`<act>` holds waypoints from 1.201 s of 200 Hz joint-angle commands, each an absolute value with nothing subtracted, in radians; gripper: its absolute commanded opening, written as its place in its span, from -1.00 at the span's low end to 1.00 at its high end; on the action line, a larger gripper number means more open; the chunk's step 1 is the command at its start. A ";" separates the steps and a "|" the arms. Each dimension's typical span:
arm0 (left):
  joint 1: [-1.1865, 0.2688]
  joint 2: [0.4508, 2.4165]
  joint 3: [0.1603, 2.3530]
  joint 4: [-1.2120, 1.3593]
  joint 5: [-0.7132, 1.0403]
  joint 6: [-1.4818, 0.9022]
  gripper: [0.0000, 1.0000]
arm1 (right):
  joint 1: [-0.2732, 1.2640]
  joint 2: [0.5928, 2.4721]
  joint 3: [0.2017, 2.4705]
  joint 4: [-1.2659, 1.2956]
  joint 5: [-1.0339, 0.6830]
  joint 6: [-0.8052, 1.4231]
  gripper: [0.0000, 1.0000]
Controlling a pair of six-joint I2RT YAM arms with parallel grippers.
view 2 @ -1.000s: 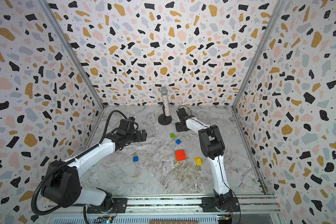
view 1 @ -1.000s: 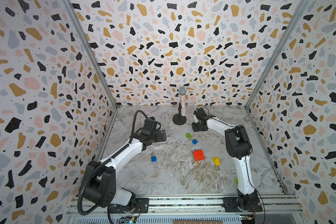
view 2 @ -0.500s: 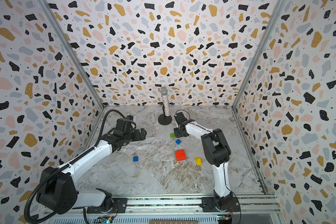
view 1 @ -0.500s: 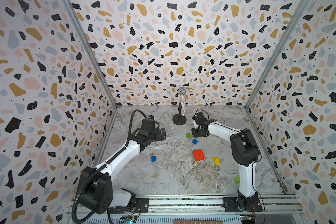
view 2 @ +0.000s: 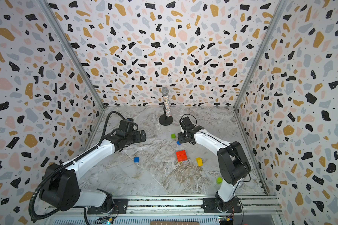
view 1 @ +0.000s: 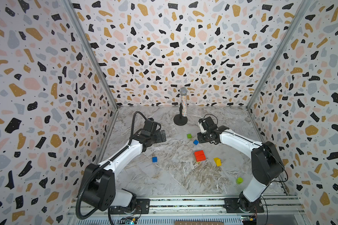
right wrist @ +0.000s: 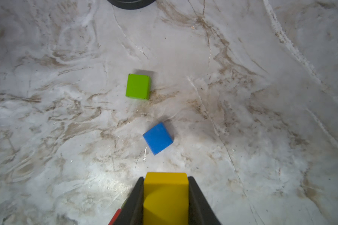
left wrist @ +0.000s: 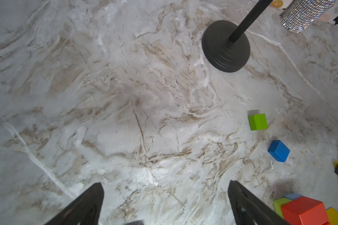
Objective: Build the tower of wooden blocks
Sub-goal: 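Lift the yellow block and carry it toward the stack, then lower the yellow block onto the top red block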
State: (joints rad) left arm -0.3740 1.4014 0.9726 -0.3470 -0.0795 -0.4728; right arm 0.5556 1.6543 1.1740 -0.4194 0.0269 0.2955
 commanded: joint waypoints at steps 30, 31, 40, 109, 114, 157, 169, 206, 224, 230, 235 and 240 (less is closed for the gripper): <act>-0.369 1.339 0.898 -0.338 -0.111 -0.494 1.00 | 0.615 1.503 1.075 -0.440 0.027 0.329 -0.45; -0.368 1.337 0.896 -0.338 -0.110 -0.493 1.00 | 0.616 1.502 1.074 -0.440 0.027 0.329 -0.46; -0.369 1.331 0.881 -0.337 -0.107 -0.495 1.00 | 0.627 1.496 1.058 -0.440 0.025 0.332 -0.46; -0.376 1.234 0.746 -0.286 -0.139 -0.525 1.00 | 0.652 1.448 0.944 -0.413 0.000 0.367 -0.48; -0.377 1.231 0.740 -0.282 -0.141 -0.527 1.00 | 0.657 1.443 0.941 -0.414 0.000 0.369 -0.48; -0.377 1.213 0.709 -0.264 -0.160 -0.536 1.00 | 0.694 1.425 0.936 -0.434 0.015 0.395 -0.48; -0.377 1.210 0.707 -0.264 -0.164 -0.535 1.00 | 0.698 1.428 0.934 -0.437 0.014 0.399 -0.48; -0.377 1.197 0.704 -0.264 -0.170 -0.534 1.00 | 0.714 1.442 0.926 -0.439 0.030 0.412 -0.48; -0.377 1.189 0.702 -0.264 -0.172 -0.534 1.00 | 0.724 1.443 0.925 -0.440 0.037 0.418 -0.48; -0.376 1.187 0.701 -0.263 -0.172 -0.534 1.00 | 0.725 1.445 0.925 -0.441 0.038 0.418 -0.48; -0.376 1.187 0.701 -0.262 -0.171 -0.534 1.00 | 0.727 1.445 0.926 -0.442 0.038 0.419 -0.48; -0.376 1.187 0.701 -0.262 -0.172 -0.534 1.00 | 0.729 1.447 0.925 -0.441 0.042 0.420 -0.48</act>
State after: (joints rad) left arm -0.3744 1.2049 0.7132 -0.2867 -0.1532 -0.5339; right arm 0.7155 1.4467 0.9310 -0.4164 0.0196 0.4030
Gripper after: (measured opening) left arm 0.998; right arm 0.337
